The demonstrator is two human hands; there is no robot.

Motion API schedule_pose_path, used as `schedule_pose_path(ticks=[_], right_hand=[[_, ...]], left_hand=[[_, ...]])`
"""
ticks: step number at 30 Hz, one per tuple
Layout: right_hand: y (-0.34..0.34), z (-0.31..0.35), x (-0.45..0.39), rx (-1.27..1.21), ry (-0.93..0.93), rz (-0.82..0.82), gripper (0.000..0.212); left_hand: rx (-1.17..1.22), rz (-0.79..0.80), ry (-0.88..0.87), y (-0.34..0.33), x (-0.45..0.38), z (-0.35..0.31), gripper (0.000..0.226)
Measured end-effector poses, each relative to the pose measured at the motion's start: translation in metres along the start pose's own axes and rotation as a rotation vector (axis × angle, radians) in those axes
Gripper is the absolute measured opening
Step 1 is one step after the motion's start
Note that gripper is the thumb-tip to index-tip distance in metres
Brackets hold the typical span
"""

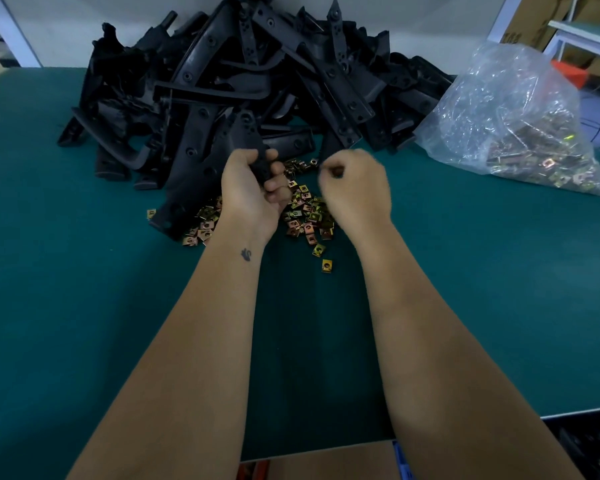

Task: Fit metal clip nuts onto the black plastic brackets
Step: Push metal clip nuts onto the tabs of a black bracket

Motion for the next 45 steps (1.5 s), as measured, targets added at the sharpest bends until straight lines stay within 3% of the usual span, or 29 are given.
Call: schedule_pose_path(ticks=[3, 6, 12, 18, 24, 29, 36, 45], right_hand=[[-0.025, 0.011, 0.007, 0.271, 0.143, 0.169, 0.026], [-0.028, 0.01, 0.007, 0.275, 0.139, 0.186, 0.025], [-0.021, 0.007, 0.006, -0.074, 0.026, 0.137, 0.009], [-0.009, 0.003, 0.002, -0.506, -0.093, 0.046, 0.017], [-0.008, 0.0, 0.002, -0.787, -0.177, 0.109, 0.019], [-0.009, 0.0, 0.002, -0.955, -0.227, 0.152, 0.018], [-0.007, 0.006, 0.004, -0.9, -0.157, 0.182, 0.016], [-0.013, 0.008, 0.005, -0.846, -0.152, 0.158, 0.016]], left_hand=[[-0.008, 0.01, -0.006, -0.001, 0.001, 0.0, 0.032], [-0.02, 0.022, -0.017, -0.001, 0.001, -0.001, 0.03], [-0.033, 0.019, -0.042, -0.003, 0.003, 0.0, 0.027], [-0.072, -0.007, -0.063, -0.006, 0.0, 0.0, 0.02], [-0.085, -0.01, -0.048, -0.008, -0.002, 0.004, 0.02], [-0.202, 0.082, -0.089, -0.011, -0.001, 0.004, 0.014], [-0.365, 0.124, -0.208, -0.011, 0.004, -0.001, 0.007], [-0.241, 0.009, -0.309, -0.008, 0.004, -0.004, 0.019]])
Point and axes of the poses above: each hand's wrist, its own x-axis away from the middle knuckle, its own y-axis out of the back of the hand, z = x × y, the point moved 6 cm from there along -x, towards the middle knuckle, and after that the axes turned 3 degrees about -y, right-handed, at the moved point
